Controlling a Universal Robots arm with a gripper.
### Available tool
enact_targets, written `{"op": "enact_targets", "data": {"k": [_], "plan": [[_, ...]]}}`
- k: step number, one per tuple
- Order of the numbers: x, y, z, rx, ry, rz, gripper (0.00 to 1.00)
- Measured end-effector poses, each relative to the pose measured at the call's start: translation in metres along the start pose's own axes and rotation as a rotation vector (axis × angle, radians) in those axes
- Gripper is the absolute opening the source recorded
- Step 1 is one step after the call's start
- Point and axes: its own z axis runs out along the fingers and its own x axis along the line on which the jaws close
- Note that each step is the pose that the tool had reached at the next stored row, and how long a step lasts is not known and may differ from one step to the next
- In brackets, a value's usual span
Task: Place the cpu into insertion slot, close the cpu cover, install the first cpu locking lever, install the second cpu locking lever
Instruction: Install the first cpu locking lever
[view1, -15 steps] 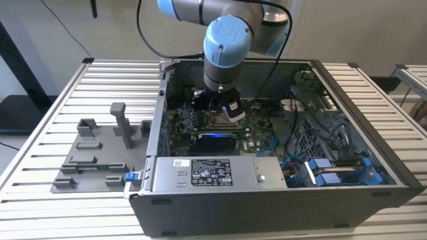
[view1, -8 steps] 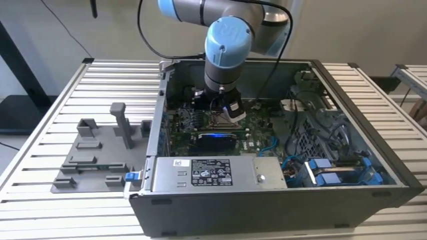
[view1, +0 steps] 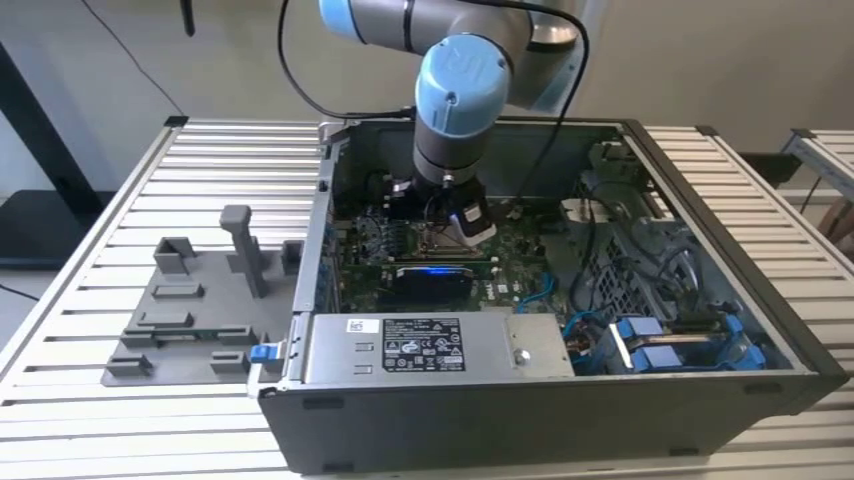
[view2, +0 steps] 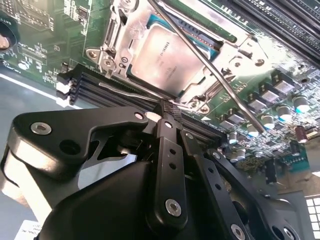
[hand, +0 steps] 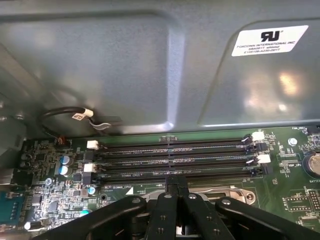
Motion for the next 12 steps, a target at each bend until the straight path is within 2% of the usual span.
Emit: {"op": "enact_targets", "data": {"k": [12], "plan": [[-0.0103, 0.0002, 0.0016, -0.0041, 0.0003, 0.0, 0.11]]}}
